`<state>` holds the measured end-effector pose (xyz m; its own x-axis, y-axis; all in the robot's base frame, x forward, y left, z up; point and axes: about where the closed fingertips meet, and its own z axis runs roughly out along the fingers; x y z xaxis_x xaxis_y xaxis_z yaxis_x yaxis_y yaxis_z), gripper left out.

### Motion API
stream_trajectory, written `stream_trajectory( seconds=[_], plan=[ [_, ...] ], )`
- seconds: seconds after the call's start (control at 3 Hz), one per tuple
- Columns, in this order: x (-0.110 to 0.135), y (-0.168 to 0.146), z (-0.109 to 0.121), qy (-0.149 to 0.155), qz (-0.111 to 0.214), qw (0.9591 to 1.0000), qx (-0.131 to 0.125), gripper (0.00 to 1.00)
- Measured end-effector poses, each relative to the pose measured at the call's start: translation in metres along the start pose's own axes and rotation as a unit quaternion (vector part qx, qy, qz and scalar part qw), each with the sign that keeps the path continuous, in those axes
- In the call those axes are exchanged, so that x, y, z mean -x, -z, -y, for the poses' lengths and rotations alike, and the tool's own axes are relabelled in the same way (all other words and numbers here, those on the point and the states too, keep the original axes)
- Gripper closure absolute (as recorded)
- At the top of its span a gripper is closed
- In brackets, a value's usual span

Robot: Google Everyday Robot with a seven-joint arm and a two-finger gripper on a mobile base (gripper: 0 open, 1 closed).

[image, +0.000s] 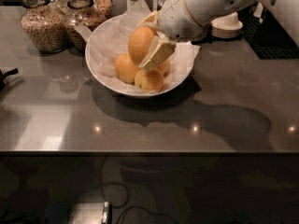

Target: Pick orange from white bowl

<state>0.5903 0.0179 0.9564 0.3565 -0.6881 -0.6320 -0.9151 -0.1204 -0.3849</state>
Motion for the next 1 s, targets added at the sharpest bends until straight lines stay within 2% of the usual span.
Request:
stream_trajectory(
  seconds=[0.33, 0.67, 1.0],
  plan=[
    [0.034, 0.038, -0.024, 0.007, 0.035, 0.9988, -0.033, 1.0],
    [0.078, 0.072, -0.056, 0.026, 0.055, 0.9956, -0.071, 1.0],
    [0.126, 0.095, -0.092, 0.058, 0.047, 0.9926, -0.096, 1.0]
  ],
)
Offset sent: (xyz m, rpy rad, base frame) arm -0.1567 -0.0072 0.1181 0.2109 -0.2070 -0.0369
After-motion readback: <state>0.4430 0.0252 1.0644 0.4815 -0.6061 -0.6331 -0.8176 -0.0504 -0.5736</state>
